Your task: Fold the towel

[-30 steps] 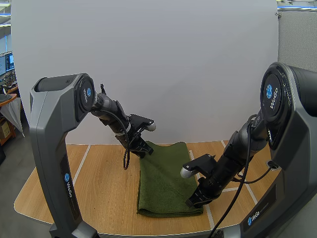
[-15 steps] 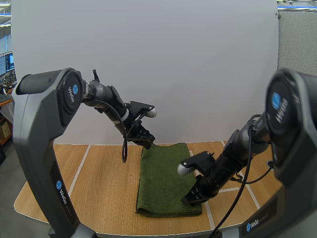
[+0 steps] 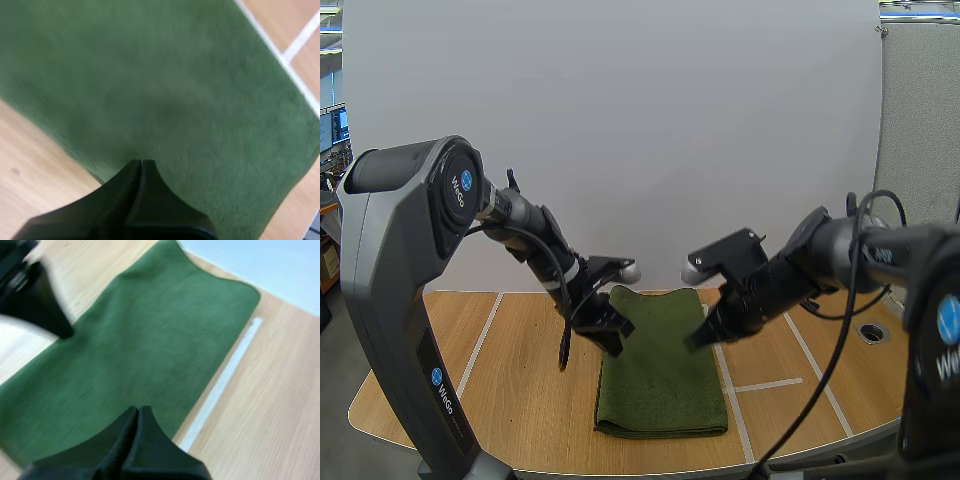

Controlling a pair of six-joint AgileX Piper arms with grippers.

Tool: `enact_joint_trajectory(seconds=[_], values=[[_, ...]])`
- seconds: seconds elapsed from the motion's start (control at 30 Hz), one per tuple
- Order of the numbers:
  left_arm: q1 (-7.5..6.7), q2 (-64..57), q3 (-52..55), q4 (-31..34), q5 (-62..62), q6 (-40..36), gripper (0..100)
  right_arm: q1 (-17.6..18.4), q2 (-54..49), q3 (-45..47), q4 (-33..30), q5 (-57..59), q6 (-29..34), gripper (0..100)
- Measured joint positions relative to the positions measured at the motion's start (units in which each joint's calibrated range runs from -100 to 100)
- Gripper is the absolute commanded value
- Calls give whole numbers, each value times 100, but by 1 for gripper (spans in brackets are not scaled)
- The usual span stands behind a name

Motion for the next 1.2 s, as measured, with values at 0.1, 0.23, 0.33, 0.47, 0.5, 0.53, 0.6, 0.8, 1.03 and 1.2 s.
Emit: enact_joint_trajectory(seconds=[0.1,0.23,0.33,0.47,0.5,0.53,0.6,0.8,1.03,1.2], values=[[0,0,322,0,-145,48,0,0,288,-186,98,-181,-32,0],[0,0,721,0,-570,137,0,0,1028,-480,166,-237,-43,0],[0,0,995,0,-1046,222,0,0,1279,-480,176,-206,-43,0],[0,-15,1053,0,-1222,244,0,0,1291,-484,222,-198,-53,0],[0,-42,1065,-5,-1237,244,0,0,1291,-484,237,-198,-53,0],[0,-82,1065,-5,-1237,255,0,0,1291,-498,248,-184,-53,0],[0,-247,962,-14,-1237,255,0,0,1291,-530,259,-184,-55,0],[0,-857,498,-59,-1578,263,0,0,1303,-804,379,-187,-85,0],[0,-666,-270,-67,-2386,224,0,0,2058,-1730,636,-373,-94,0],[0,-84,-952,-81,-2554,86,0,0,2633,-2208,671,-630,-94,0]])
